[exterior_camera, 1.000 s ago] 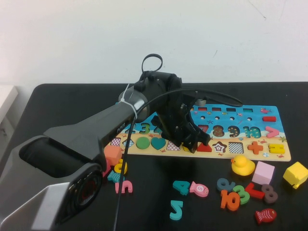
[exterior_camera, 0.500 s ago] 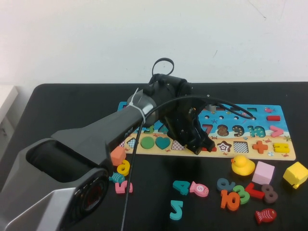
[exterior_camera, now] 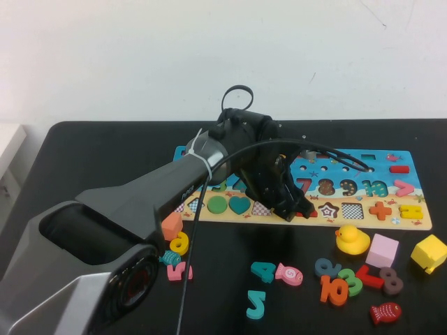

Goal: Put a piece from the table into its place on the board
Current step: Place the "Pentagon" into the hole of the Pentagon

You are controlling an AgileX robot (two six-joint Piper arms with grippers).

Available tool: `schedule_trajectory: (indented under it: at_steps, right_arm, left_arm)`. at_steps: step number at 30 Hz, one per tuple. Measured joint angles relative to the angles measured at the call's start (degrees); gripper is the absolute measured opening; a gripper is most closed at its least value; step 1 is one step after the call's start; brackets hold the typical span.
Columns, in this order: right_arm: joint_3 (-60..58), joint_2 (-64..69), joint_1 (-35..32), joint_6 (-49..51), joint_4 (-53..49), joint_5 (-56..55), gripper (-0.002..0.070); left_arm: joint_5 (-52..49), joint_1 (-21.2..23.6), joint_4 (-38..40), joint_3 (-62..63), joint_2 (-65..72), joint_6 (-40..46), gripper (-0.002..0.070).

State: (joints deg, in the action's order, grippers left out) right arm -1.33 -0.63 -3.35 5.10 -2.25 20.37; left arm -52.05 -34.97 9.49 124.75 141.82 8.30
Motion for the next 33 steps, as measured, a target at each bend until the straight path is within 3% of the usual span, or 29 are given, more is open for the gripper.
schedule_trajectory:
  at_steps: [20,33]
  right_arm:
    - [0.0,0.0,0.0,0.0,0.0,0.0,0.0019]
    - [0.0,0.0,0.0,0.0,0.0,0.0,0.0019]
  left_arm:
    - [3.8,0.0,2.9,0.0,0.4,0.4,0.0323]
    - [3.1,0.0,-0.6,0.0,0.4,0.0,0.0323]
